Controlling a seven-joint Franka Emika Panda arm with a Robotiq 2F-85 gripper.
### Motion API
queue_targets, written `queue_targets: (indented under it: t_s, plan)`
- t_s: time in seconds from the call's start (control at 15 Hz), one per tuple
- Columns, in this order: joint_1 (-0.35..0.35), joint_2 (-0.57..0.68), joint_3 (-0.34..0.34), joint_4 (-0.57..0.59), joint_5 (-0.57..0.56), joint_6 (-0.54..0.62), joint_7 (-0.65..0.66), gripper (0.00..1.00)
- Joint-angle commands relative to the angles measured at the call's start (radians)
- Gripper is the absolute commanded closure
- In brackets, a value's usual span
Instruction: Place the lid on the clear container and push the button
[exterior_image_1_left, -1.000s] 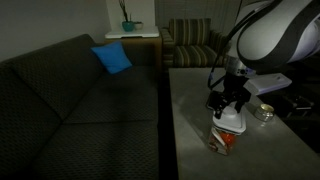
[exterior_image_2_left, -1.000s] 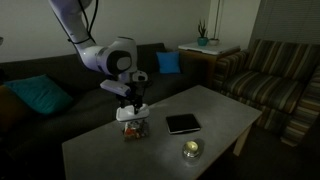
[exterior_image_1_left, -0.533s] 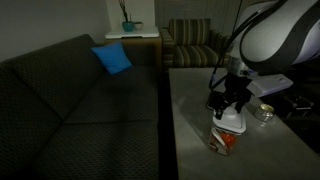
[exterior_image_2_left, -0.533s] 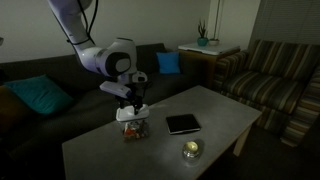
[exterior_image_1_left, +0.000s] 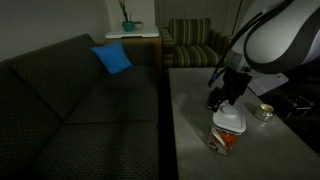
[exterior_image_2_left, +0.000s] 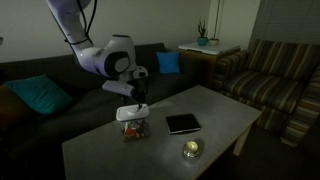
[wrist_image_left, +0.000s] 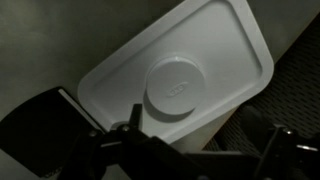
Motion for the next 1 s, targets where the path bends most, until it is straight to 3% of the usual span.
queue_targets:
  t_s: [0.0,0.13,0.27,0.47,0.93]
  plan:
    - [-0.022,-0.075,0.004,-0.106,-0.029,0.113,-0.039,0.00]
    - [-0.015,-0.096,-0.012,-0.135,-0.034,0.151,-0.032,0.00]
    - [-0.001,-0.117,-0.038,-0.165,-0.035,0.179,-0.014,0.27]
    - [0.004,-0.143,-0.055,-0.205,-0.033,0.181,-0.011,0.48]
    - [-0.080,-0.146,0.042,-0.254,-0.030,0.159,-0.061,0.95]
